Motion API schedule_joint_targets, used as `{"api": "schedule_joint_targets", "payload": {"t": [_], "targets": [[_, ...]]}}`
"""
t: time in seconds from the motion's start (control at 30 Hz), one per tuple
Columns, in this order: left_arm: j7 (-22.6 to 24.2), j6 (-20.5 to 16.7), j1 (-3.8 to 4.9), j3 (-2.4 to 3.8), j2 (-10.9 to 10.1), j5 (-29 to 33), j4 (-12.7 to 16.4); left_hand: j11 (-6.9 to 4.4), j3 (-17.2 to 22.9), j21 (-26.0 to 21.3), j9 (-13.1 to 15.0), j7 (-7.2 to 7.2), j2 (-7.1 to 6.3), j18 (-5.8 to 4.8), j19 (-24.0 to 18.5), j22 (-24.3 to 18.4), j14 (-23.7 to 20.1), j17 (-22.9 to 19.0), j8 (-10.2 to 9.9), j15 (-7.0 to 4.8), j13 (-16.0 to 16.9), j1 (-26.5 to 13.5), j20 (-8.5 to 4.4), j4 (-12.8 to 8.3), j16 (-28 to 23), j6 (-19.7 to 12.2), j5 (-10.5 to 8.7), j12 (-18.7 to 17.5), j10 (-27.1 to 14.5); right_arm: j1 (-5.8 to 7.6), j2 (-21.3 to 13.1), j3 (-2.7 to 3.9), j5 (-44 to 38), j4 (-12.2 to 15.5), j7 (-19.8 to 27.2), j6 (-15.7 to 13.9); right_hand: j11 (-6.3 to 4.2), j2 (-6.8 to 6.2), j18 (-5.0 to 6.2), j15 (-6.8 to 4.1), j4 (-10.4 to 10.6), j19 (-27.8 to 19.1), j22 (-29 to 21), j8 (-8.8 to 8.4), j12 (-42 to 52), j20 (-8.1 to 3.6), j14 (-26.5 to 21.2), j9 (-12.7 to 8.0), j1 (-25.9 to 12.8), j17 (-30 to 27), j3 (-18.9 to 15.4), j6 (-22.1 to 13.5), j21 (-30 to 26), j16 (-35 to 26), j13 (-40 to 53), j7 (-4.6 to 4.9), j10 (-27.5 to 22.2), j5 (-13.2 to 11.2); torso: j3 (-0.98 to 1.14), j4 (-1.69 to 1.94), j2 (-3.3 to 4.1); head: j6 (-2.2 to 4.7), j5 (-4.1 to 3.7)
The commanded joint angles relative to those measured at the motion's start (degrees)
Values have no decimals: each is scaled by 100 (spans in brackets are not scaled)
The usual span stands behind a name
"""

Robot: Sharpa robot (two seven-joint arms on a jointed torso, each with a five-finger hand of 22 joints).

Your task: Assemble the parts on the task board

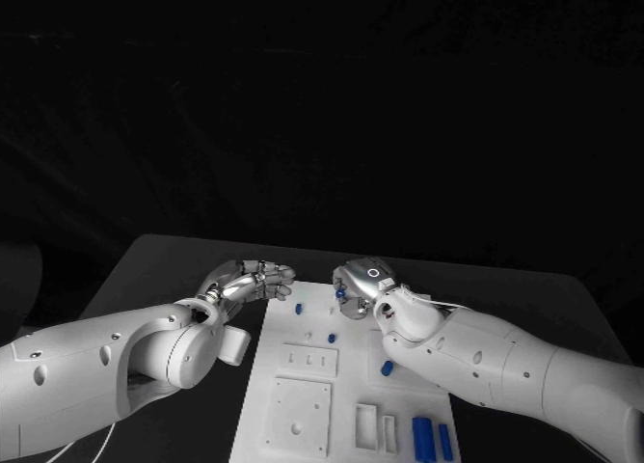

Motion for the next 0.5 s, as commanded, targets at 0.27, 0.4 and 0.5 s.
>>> {"api": "schedule_joint_targets", "payload": {"t": [0.27, 0.4, 0.5], "targets": [[33, 46, 31, 5, 47, -36, 7, 15, 7, -23, -7, 24, -2, 117, 20, 118, 4, -8, -21, 25, -6, -71, 29, -55, -27, 41, 19, -41, 15, 7, 100, 1, -127, -103, -15, 53, 42, -1, 403, -108, 13, 29, 122, 24, 23, -59, -85, 34, 77, -9, 32, 27, 36, 29, 6, 6, 162, 14, 4, -1, 11, -9, 26], [33, 44, 45, 5, 47, -38, 9, 15, 9, -23, -8, 24, -2, 117, 19, 118, 4, -8, -22, 26, -6, -71, 30, -57, -27, 41, 19, -42, 15, 7, 124, 1, -128, -123, -7, 89, 43, -3, 403, -108, 15, 28, 122, 23, 21, -59, -86, 34, 77, -11, 34, 27, 38, 30, 6, 6, 162, 14, 7, -9, 11, -17, 38], [31, 41, 59, 5, 49, -46, 15, 15, 10, -23, -8, 24, -3, 117, 19, 119, 4, -8, -22, 26, -6, -71, 30, -60, -28, 41, 19, -43, 15, 7, 144, 1, -129, -160, -5, 100, 43, -4, 403, -108, 15, 27, 122, 22, 19, -60, -86, 35, 78, -11, 35, 27, 39, 31, 7, 6, 163, 14, 11, -16, 15, -25, 54]]}}
